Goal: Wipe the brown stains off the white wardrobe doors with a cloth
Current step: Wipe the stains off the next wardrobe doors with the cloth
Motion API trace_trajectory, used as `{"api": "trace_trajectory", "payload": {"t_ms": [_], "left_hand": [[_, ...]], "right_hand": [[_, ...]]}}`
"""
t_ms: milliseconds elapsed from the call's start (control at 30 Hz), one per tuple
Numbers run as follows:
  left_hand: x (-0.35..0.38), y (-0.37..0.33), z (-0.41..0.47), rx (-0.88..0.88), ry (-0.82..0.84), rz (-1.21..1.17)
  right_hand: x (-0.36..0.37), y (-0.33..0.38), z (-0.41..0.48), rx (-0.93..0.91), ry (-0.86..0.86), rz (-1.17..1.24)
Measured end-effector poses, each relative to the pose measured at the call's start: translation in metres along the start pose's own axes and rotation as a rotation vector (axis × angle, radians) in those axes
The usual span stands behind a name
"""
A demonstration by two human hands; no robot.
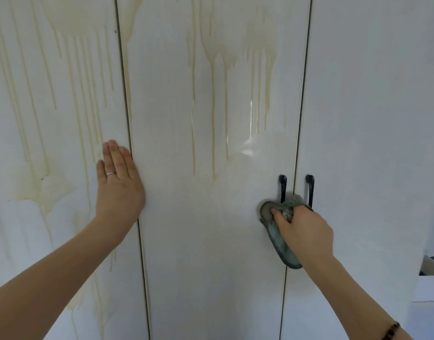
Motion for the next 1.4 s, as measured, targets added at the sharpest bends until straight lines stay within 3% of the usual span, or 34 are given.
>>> {"api": "trace_trajectory", "payload": {"t_ms": [233, 367, 533, 667, 733, 800, 933, 1000, 1100, 1167, 1300, 1400], "left_hand": [[0.003, 0.005, 0.003, 0.019, -0.036, 0.046], [0.003, 0.008, 0.002, 0.038, -0.025, 0.070], [0.001, 0.011, 0.001, 0.058, -0.010, 0.101], [-0.002, 0.011, 0.000, 0.075, 0.004, 0.118], [-0.001, 0.011, 0.001, 0.074, 0.020, 0.144], [-0.002, 0.010, 0.000, 0.056, 0.036, 0.161], [-0.003, 0.009, 0.000, 0.058, 0.039, 0.206], [-0.004, 0.008, 0.000, 0.058, 0.045, 0.222], [-0.005, 0.007, -0.001, 0.053, 0.048, 0.223], [-0.005, 0.007, -0.001, 0.049, 0.040, 0.219], [-0.002, 0.007, 0.000, 0.040, 0.029, 0.215], [-0.001, 0.007, -0.001, 0.034, 0.027, 0.216]], "right_hand": [[-0.078, 0.014, 0.107, 0.075, -0.458, 0.122], [-0.055, 0.060, 0.123, 0.008, -0.475, 0.095], [0.010, 0.137, 0.059, -0.419, -0.514, 0.133], [0.029, 0.150, 0.031, -0.687, -0.354, 0.047], [0.015, 0.141, 0.048, -0.606, -0.340, -0.106], [-0.010, 0.125, 0.079, -0.404, -0.371, -0.140], [-0.049, 0.106, 0.122, -0.082, -0.432, 0.143], [-0.041, 0.121, 0.111, -0.145, -0.362, 0.113], [-0.003, 0.145, 0.067, -0.369, -0.047, -0.128], [0.016, 0.146, 0.051, -0.469, 0.098, -0.164], [-0.008, 0.140, 0.096, -0.348, 0.170, 0.170], [-0.040, 0.143, 0.136, -0.210, 0.031, 0.440]]}}
Point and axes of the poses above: each hand's wrist, its own z-axis towards the middle knuckle, its own x-axis out of the palm, y = z × x, the point moved 2 cm from there along z, towards the middle knuckle, and after that the axes turned 9 degrees about -x, right-handed, at the moved point
